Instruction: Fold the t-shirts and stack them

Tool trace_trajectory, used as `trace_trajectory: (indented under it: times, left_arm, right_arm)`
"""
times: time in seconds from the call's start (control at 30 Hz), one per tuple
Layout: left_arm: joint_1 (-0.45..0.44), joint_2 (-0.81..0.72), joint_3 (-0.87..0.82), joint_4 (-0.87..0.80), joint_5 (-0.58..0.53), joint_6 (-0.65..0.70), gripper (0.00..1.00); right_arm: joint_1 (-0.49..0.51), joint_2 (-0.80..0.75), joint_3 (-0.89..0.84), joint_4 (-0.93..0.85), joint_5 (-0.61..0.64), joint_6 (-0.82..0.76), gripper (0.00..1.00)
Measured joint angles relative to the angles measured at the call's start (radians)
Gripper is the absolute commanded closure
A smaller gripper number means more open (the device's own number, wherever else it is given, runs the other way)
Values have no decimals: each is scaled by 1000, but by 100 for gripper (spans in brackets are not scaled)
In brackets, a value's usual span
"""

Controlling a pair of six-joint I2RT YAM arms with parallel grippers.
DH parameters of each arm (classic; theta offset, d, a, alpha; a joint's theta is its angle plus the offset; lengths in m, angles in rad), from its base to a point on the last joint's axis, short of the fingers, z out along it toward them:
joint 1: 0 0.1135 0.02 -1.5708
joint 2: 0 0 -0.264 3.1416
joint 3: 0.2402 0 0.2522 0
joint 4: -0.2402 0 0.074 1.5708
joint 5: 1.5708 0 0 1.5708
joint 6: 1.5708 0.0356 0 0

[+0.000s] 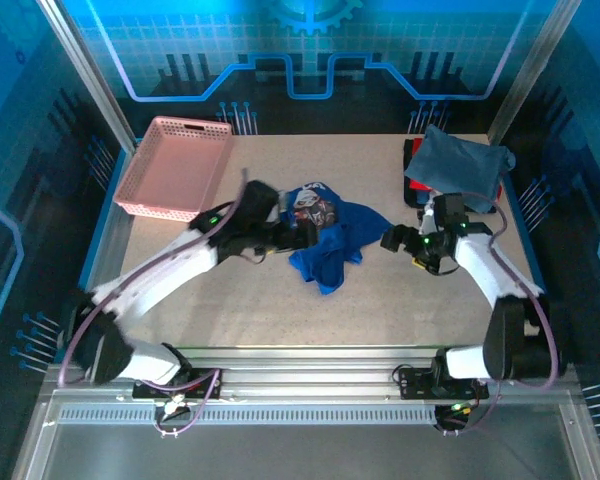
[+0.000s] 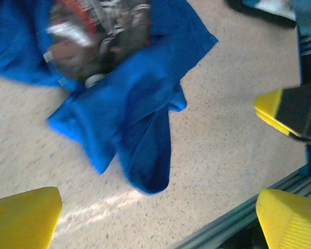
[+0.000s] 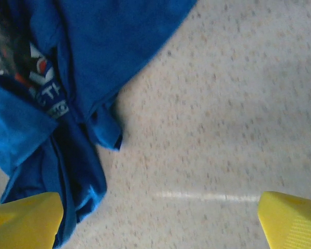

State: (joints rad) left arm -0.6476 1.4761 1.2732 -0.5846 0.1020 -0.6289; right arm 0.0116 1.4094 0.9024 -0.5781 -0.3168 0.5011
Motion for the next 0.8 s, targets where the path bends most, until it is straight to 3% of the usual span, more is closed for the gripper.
trace_trajectory:
  times: [0.17, 0.37, 0.67, 0.8]
  left_arm:
    - [-78, 341, 369, -109, -39, 84, 10]
    - [-108, 644, 688, -307, -103, 109, 18]
    - [-108, 761, 748, -428, -220, 81, 20]
    - [-108, 783, 751, -419, -230, 57, 29]
  right_arm:
    - [-2, 215, 169, 42, -23, 11, 11]
    - [-3, 382, 289, 53, -13, 18, 22]
    - [-2, 504, 344, 30, 51, 39, 27]
    - [8, 548, 402, -8, 82, 57, 32]
